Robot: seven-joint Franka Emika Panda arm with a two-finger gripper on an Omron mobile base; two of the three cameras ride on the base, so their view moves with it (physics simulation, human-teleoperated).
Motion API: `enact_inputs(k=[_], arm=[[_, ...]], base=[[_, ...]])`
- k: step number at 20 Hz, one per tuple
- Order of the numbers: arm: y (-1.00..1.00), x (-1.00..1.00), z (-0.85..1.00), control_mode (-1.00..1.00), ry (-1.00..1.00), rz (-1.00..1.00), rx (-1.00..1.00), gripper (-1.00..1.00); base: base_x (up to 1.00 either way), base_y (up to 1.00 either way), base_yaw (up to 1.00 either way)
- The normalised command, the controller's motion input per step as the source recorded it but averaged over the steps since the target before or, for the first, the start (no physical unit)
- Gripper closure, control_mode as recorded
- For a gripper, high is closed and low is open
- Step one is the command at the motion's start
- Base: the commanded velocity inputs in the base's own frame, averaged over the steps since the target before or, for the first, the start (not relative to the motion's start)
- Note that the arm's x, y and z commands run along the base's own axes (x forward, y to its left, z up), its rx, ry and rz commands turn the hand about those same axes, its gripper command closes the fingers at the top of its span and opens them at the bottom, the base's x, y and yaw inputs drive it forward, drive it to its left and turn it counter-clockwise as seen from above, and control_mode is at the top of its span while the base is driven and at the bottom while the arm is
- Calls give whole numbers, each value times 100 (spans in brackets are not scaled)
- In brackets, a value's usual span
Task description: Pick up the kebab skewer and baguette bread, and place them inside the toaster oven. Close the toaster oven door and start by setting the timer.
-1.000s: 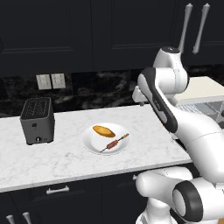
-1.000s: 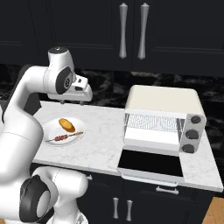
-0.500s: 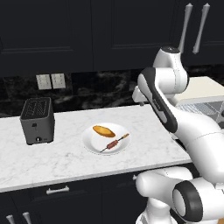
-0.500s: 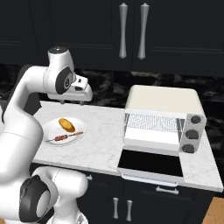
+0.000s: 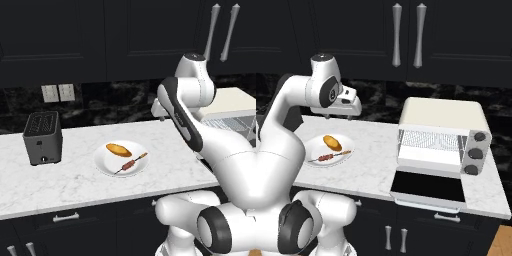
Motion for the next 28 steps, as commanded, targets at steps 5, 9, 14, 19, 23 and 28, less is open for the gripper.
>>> enact_inputs(k=[5, 9, 14, 19, 23, 28], arm=[[0, 0, 0, -100, 0, 0, 0, -100], [0, 0, 0, -100, 0, 0, 0, -100], [-5, -10, -4, -100, 0, 0, 0, -100], [-58, -60, -27, -100, -11, 8, 1, -100], [-79, -50, -32, -100, -21, 7, 1, -100], [-84, -28, -40, -100, -29, 22, 0, -100]], base=[[0, 0, 0], [0, 0, 0], [0, 0, 0], [0, 0, 0], [0, 0, 0], [0, 0, 0]])
